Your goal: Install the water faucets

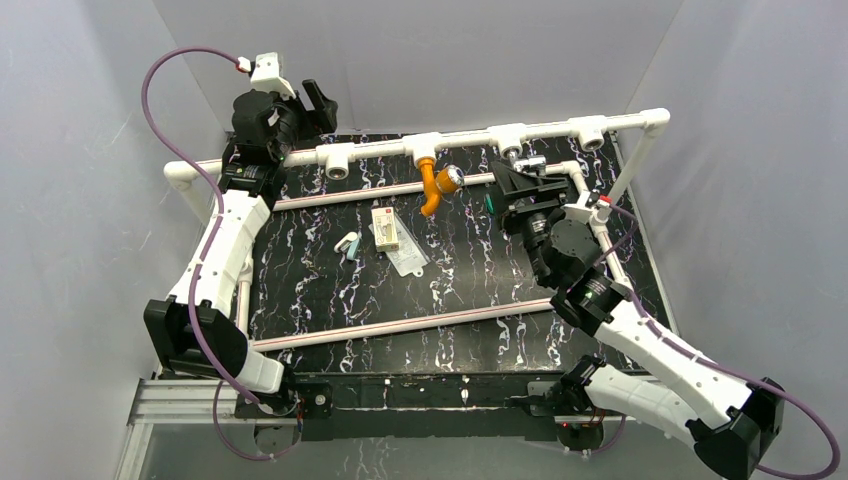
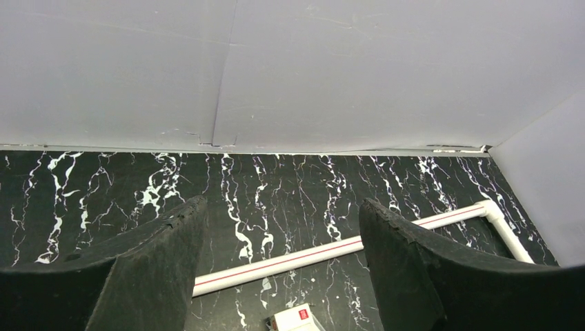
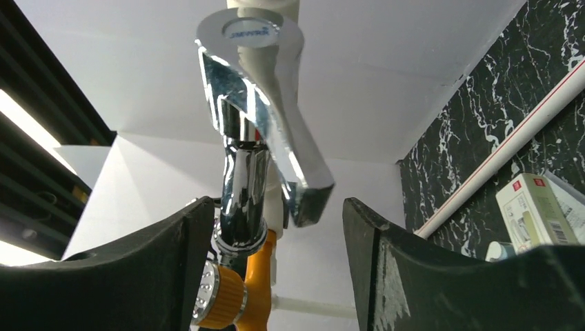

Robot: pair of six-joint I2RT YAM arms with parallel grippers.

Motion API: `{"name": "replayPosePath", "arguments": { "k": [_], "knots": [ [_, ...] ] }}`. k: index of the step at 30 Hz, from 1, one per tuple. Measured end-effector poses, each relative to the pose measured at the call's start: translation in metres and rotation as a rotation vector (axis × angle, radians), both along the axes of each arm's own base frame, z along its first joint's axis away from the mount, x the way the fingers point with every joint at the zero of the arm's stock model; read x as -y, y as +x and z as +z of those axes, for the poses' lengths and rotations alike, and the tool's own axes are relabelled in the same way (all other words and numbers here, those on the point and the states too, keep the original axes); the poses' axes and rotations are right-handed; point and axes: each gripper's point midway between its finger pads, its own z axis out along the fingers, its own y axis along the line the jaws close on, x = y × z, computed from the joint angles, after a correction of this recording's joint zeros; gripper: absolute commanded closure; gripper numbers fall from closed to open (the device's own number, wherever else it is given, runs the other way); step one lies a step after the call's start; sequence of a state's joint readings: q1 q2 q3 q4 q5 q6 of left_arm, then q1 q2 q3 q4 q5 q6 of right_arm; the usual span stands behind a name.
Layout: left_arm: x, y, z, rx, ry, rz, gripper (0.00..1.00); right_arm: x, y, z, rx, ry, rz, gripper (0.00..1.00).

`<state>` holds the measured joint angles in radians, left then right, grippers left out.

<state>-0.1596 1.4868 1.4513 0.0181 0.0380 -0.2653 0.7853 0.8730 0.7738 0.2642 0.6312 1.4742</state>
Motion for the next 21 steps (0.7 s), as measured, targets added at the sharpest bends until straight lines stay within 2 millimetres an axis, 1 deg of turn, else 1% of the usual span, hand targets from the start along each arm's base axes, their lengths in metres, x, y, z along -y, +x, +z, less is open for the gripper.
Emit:
{"name": "replayPosePath", "arguments": {
  "k": [6, 13, 16, 21],
  "knots": [
    [0.000, 0.000, 0.000, 0.001, 0.000, 0.000, 0.22, 0.006, -0.013, 0.003, 0.029, -0.087, 0.023, 0.20],
    [0.000, 0.000, 0.000, 0.001, 0.000, 0.000, 0.22, 0.017, -0.022, -0.011, -0.013, -0.328, 0.023, 0.19],
    [0.000, 0.000, 0.000, 0.001, 0.000, 0.000, 0.22, 0.026, -0.028, -0.010, -0.006, -0.433, 0.020, 0.20],
    [0.000, 0.001, 0.000, 0.002, 0.000, 0.000, 0.22, 0.048, -0.044, -0.006, 0.073, -0.645, 0.001, 0.23]
  ]
}}
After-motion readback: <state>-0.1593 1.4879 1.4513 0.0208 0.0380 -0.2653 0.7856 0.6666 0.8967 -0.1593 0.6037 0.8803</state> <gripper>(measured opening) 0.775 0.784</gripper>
